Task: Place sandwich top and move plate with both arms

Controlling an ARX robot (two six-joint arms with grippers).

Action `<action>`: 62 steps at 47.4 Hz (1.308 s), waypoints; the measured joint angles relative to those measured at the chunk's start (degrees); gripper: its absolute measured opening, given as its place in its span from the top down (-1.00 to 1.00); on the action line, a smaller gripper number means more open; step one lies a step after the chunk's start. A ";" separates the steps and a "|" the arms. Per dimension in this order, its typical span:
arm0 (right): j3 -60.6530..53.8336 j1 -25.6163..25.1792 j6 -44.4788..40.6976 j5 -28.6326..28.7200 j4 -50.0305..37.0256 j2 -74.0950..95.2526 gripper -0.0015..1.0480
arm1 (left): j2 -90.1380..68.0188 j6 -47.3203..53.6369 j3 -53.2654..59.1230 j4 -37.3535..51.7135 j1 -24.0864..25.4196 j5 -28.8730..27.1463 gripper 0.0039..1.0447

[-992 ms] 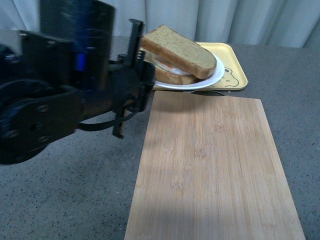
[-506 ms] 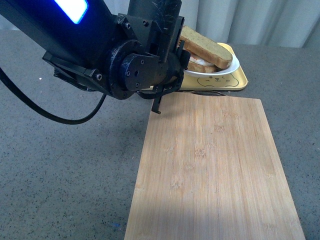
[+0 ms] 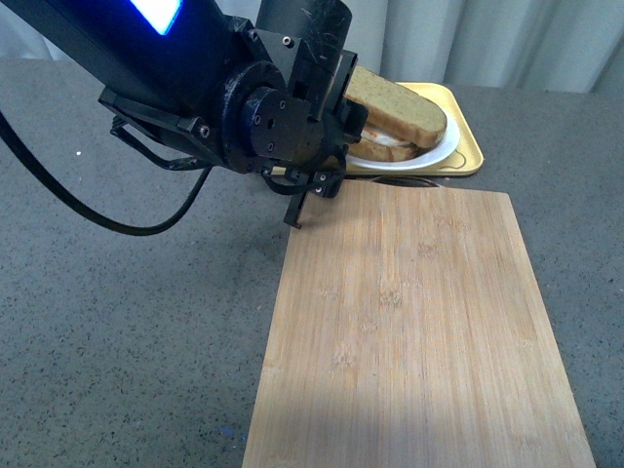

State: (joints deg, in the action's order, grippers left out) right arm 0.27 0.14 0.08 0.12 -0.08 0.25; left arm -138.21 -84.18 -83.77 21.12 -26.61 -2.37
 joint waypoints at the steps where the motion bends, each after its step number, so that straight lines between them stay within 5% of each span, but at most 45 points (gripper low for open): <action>1: 0.00 0.00 0.00 0.00 0.00 0.00 -0.82 | 0.17 0.24 0.26 -0.20 0.02 -0.02 0.39; 13: 0.00 0.00 0.00 0.00 -0.02 0.00 -0.82 | 10.58 16.11 10.73 -1.88 -0.81 -7.82 -0.50; 15: 0.00 0.00 0.00 0.00 -0.02 0.00 -0.82 | 11.72 27.50 16.20 11.39 -1.16 -16.20 -0.35; 18: 0.00 0.00 0.00 0.02 -0.02 0.00 -0.82 | 13.16 40.41 23.08 26.03 -1.03 -20.74 -0.17; 22: 0.00 0.00 0.00 -0.02 0.00 0.00 -0.82 | 16.66 56.24 33.20 41.66 0.63 -20.94 0.07; 28: 0.00 0.00 0.00 -0.07 0.00 0.00 -0.82 | 24.37 73.09 44.17 53.24 4.39 -18.75 0.41; 37: 0.00 0.00 0.00 0.02 0.00 0.00 -0.82 | 34.23 80.81 56.24 55.74 9.14 -15.12 0.93; 62: 0.00 0.00 0.00 0.00 0.00 0.00 -0.82 | 61.57 83.21 76.78 47.50 18.75 -5.31 0.93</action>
State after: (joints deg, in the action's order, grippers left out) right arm 0.27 0.14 0.08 0.12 -0.08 0.25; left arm -76.64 -0.97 -6.98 68.62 -7.86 -7.68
